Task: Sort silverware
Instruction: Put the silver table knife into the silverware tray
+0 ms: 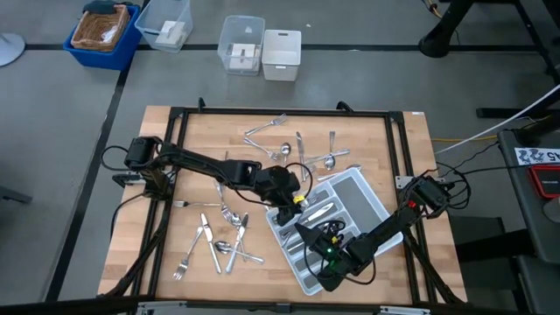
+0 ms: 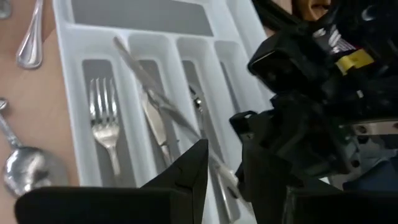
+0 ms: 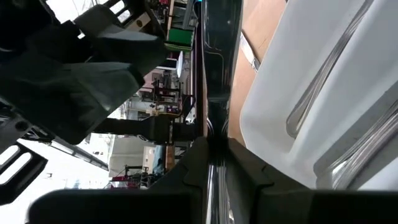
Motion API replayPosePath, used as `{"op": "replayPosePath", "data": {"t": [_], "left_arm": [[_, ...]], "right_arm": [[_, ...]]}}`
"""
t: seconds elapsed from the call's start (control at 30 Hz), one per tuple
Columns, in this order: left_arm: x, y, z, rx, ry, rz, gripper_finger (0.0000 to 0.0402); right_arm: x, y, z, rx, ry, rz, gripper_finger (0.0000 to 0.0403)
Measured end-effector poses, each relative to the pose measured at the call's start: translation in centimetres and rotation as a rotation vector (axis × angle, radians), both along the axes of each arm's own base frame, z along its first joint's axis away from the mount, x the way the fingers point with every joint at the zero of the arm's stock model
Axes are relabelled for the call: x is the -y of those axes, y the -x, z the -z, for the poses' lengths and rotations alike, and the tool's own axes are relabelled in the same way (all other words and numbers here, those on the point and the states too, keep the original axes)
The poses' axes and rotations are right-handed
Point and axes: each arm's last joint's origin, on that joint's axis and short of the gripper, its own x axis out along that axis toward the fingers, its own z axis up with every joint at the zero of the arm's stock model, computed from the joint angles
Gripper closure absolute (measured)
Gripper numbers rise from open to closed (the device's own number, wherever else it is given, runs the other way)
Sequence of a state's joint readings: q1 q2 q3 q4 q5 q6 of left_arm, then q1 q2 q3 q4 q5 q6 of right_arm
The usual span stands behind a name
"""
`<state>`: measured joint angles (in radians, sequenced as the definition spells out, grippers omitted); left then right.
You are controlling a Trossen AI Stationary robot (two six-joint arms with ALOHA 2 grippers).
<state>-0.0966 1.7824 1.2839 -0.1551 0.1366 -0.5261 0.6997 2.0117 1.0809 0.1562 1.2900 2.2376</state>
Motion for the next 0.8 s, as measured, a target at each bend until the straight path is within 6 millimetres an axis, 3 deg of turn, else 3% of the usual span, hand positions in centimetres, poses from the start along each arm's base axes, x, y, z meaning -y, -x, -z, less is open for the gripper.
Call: {"op": "replayPosePath", "data": {"t": [0.2,0.53,0.8], "left_arm": [[0.7,-0.2,0.4,0.006,-0.033,-0.028,0.0314],[1.4,-1.2,3.0,-0.055,0.037,-0.078,0.0314],[1.3,-1.2,3.1,-0.05,0.009,-0.088,0.0324]], "right_arm": [[0.0,0.0,0.0,-0.012,0.016,-0.004,0.0361],[0.0,0.0,0.0,-0.01,0.012,-0.006,0.0361],[-0.1,0.0,0.0,-0.022,0.0,-0.024,0.0361]]}}
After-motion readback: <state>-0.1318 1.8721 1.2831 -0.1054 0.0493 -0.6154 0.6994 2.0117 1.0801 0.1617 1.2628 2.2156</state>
